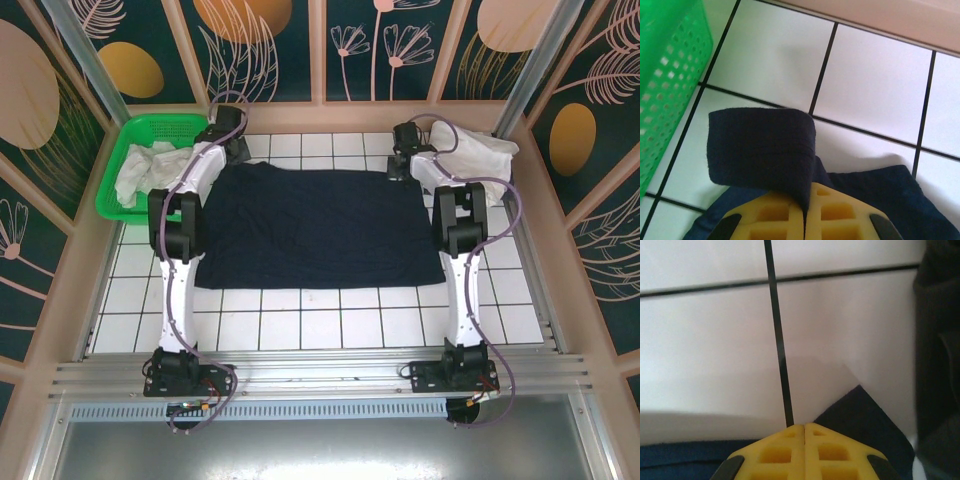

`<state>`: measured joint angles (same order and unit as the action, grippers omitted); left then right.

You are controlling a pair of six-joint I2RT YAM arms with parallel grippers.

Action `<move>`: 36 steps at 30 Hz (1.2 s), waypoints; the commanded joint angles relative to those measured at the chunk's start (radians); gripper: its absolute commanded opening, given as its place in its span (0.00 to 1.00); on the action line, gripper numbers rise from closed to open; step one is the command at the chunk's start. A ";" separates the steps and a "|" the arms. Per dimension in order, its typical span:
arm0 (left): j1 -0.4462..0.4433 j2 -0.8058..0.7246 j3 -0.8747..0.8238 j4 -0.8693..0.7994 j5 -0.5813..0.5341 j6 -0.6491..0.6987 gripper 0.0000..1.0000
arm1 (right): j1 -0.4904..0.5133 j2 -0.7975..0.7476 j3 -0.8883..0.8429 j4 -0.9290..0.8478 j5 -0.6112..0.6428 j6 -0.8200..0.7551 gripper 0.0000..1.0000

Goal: Fold and stack the t-shirts

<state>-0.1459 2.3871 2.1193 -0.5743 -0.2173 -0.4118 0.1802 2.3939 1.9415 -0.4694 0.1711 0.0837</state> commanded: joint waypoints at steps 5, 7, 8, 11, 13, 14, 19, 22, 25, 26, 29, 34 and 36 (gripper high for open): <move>0.005 -0.276 -0.335 0.140 -0.024 0.038 0.00 | 0.002 -0.288 -0.344 0.197 -0.141 0.010 0.00; 0.005 -0.358 -0.448 0.189 -0.018 0.036 0.00 | 0.001 -0.348 -0.430 0.239 -0.151 0.015 0.00; 0.005 -0.401 -0.512 0.214 -0.013 0.034 0.00 | 0.001 -0.379 -0.476 0.261 -0.151 0.020 0.00; 0.005 -0.515 -0.662 0.271 -0.001 0.016 0.00 | 0.001 -0.459 -0.598 0.328 -0.204 0.028 0.00; 0.005 -0.593 -0.773 0.322 0.020 0.007 0.00 | 0.001 -0.513 -0.680 0.362 -0.215 0.033 0.00; 0.003 -0.623 -0.818 0.340 0.025 0.002 0.00 | 0.001 -0.535 -0.714 0.376 -0.218 0.033 0.00; 0.002 -0.765 -1.021 0.396 0.037 -0.011 0.00 | 0.001 -0.642 -0.851 0.414 -0.201 0.041 0.00; 0.002 -0.829 -1.107 0.424 0.056 -0.031 0.00 | 0.001 -0.692 -0.909 0.432 -0.174 0.052 0.00; -0.008 -0.891 -1.201 0.462 0.065 -0.048 0.00 | 0.001 -0.743 -0.969 0.447 -0.161 0.051 0.00; -0.010 -0.906 -1.227 0.473 0.068 -0.051 0.00 | 0.001 -0.757 -0.987 0.451 -0.160 0.051 0.00; -0.019 -0.936 -1.290 0.485 0.064 -0.064 0.00 | 0.001 -0.792 -1.054 0.467 -0.170 0.072 0.00; -0.053 -0.952 -1.363 0.502 0.056 -0.076 0.00 | 0.001 -0.828 -1.138 0.482 -0.184 0.099 0.00; -0.069 -0.953 -1.381 0.498 0.046 -0.083 0.00 | 0.001 -0.833 -1.154 0.478 -0.183 0.103 0.00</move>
<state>-0.1986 1.4570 0.7628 -0.1051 -0.1558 -0.4728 0.1814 1.5929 0.8116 -0.0151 -0.0257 0.1600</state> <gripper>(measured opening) 0.053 0.055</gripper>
